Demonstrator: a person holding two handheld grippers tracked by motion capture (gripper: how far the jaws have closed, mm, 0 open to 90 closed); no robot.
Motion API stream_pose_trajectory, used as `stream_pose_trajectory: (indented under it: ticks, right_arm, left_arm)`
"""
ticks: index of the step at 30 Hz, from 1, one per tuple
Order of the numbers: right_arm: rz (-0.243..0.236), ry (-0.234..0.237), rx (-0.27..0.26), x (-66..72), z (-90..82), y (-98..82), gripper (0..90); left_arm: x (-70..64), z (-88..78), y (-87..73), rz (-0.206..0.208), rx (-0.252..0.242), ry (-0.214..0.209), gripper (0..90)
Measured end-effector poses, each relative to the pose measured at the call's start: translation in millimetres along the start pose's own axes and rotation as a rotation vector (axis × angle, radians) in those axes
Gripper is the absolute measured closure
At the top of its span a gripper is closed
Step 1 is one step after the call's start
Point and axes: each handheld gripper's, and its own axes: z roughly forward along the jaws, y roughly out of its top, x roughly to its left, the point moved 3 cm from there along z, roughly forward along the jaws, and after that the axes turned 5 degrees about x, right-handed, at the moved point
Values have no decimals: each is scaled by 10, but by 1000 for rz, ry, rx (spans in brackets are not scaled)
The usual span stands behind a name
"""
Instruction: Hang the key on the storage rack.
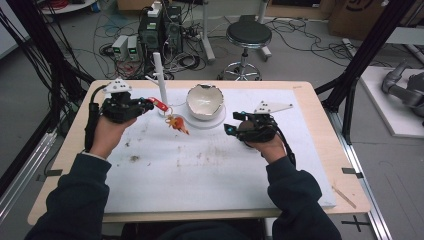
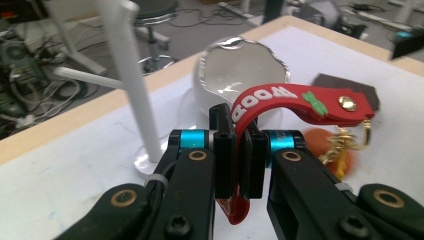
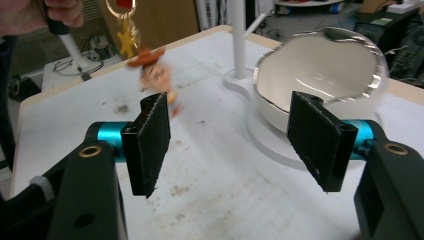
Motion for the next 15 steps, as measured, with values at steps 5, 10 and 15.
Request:
stream_pose_trajectory:
  ticks: [5, 10, 15]
  right_arm:
    - [13, -32, -4, -105, -148, -82, 345]
    - [22, -51, -16, -159, -216, -106, 315]
    - [15, -97, -8, -215, -306, -152, 271]
  left_arm:
    - [182, -37, 225, -46, 11, 77, 859]
    - [366, -83, 390, -114, -23, 109, 857]
    - [472, -91, 481, -139, -26, 139, 856]
